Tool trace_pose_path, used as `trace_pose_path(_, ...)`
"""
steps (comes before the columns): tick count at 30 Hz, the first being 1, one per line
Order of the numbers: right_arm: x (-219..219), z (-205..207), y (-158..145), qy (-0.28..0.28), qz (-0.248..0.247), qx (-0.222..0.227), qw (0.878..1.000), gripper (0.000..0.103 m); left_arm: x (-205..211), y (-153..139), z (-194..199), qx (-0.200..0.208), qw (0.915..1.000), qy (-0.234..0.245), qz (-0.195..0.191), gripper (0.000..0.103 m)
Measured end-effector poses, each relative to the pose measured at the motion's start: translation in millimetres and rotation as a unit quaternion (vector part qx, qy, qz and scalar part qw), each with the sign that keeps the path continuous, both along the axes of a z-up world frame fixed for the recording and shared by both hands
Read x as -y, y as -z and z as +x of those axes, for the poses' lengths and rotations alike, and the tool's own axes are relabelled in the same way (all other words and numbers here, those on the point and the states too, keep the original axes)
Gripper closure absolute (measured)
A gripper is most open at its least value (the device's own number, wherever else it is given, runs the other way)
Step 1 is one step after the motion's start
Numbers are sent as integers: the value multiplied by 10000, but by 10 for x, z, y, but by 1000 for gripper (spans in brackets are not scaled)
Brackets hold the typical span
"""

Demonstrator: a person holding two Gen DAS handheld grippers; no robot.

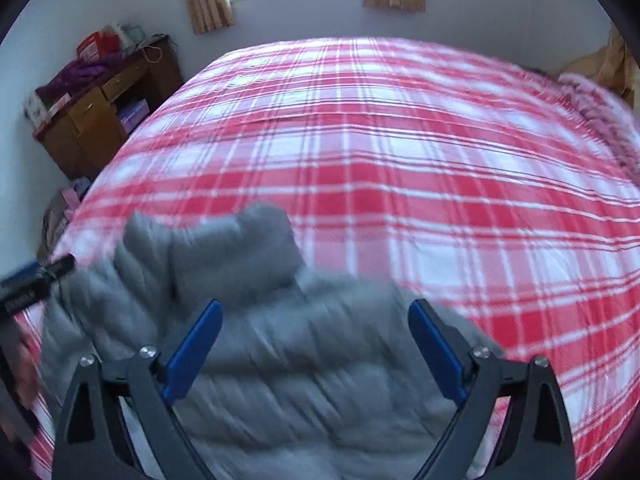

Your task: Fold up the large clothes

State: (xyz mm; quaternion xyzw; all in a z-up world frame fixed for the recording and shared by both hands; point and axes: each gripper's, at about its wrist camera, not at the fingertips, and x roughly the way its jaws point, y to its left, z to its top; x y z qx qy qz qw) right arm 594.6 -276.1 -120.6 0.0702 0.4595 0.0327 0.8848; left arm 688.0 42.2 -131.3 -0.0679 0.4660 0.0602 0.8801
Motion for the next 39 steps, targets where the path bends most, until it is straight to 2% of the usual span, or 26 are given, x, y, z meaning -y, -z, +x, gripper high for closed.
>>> trace_pose_path(2,-63,221,-35,73,87,-50,9999,7,45,11,186,-60,9998,67,-179,1)
trace_pose_path(7,-154,694,-2,260,67,-232,9994,6,249,199,626,-405,9987,246,-166,1)
trace_pose_path(10,-165,857,116,281,200,-452,9984,6,328,347,741,-546,9979,356,-70,1)
trace_pose_path(13,-218,977,271,226,117,-582,9980,6,356,469,754,-607,9972,443,-4,1)
trace_pose_path(14,-233,1002,328,220,116,-651,9976,6,352,483,714,-580,9970,509,-65,7)
trace_pose_path(15,-236,1010,368,183,150,-729,9971,7,356,486,644,-526,9963,664,-167,17)
trace_pose_path(16,-246,986,412,80,206,-794,9966,20,357,487,596,-545,9943,865,-291,44)
trace_pose_path(17,-258,941,445,-36,235,-802,9965,31,363,493,561,-583,9923,1014,-400,66)
trace_pose_path(18,-263,911,469,-154,251,-861,9958,58,354,486,495,-598,9903,1143,-516,74)
trace_pose_path(19,-257,851,498,-304,312,-951,9945,73,343,450,408,-531,9894,1236,-557,82)
trace_pose_path(20,-234,780,489,-353,346,-938,9944,76,340,398,324,-418,9892,1313,-494,87)
trace_pose_path(21,-206,689,452,-393,318,-852,9951,84,334,313,202,-231,9892,1399,-368,89)
trace_pose_path(22,-185,621,409,-447,271,-783,9956,87,311,253,113,-113,9892,1418,-352,91)
trace_pose_path(24,-122,437,315,-513,236,-607,9966,90,272,125,-75,86,9882,1479,-379,94)
trace_pose_path(27,-70,140,160,-606,8,-280,9978,92,254,-60,-429,557,9865,1536,-119,95)
trace_pose_path(29,-37,-72,91,-638,-178,-24,9978,93,226,-78,-604,741,9855,1526,-56,96)
trace_pose_path(34,-37,-387,194,-631,-376,243,9970,94,210,160,-965,946,9842,1488,143,97)
trace_pose_path(37,-5,-576,317,-580,-454,369,9966,95,245,471,-999,757,9858,1447,394,97)
trace_pose_path(39,15,-614,465,-559,-519,310,9966,95,255,593,-963,677,9870,1391,424,97)
